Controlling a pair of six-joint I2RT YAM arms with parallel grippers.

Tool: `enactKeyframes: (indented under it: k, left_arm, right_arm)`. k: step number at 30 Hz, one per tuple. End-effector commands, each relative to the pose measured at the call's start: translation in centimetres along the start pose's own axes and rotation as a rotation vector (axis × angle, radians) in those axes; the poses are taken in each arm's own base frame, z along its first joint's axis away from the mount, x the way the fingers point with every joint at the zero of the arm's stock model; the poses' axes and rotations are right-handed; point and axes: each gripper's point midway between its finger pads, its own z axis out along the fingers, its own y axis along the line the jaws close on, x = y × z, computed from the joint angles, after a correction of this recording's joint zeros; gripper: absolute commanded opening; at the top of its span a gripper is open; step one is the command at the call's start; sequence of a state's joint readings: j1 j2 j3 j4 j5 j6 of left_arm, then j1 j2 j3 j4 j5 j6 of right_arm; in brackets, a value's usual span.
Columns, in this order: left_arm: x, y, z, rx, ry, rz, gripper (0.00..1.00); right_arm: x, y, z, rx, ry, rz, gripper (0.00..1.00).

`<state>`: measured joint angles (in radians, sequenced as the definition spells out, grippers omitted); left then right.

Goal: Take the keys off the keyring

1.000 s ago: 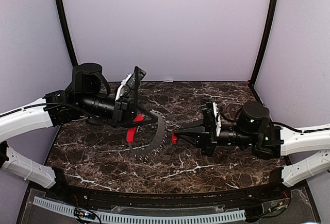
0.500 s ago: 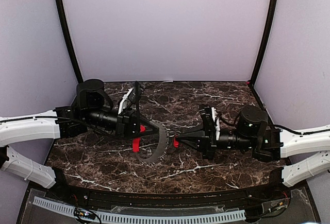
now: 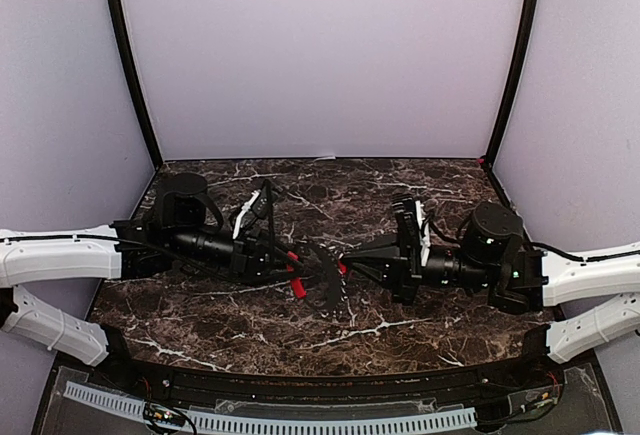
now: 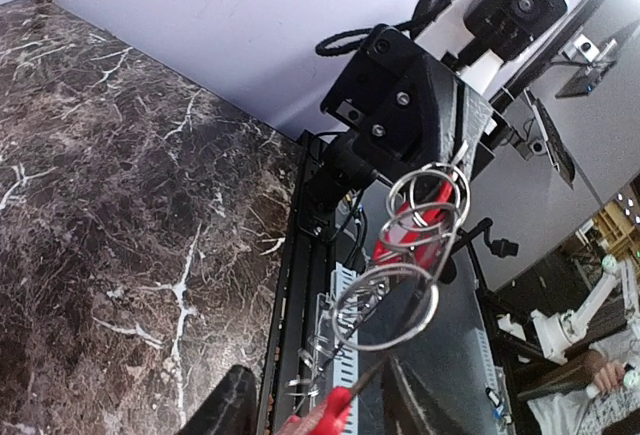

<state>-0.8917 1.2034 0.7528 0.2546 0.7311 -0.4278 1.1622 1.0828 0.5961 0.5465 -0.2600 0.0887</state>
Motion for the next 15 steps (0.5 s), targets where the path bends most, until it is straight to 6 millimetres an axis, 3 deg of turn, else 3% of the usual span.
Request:
enactKeyframes:
  k: [1,6,8,15]
  left_arm:
    - [-2.4,0.7,-2.2,-0.166,-0.081,0.08,0.54]
    - [-5.8,0.7,-5.1,-0.357,-0.17,0.181,0.54]
    - [-6.6,0.7,-5.4,-0.41,-0.178,0.203,0.51]
    - [-5.2,0.6,-0.7,-0.383,-0.043,0.24,0.37]
  right_arm:
    - [-1.4,-0.6,0.2,0.027,-0.052,0.0,0.0]
    - [-1.1,-1.4,0.5,0.072,-0.036,0.01,0.0]
    - [-0.9,-2.3,0.6,0.118,-0.029,0.024,0.0]
    - [0.2,-4.4,1.1,0.23,0.017,0.071,0.0]
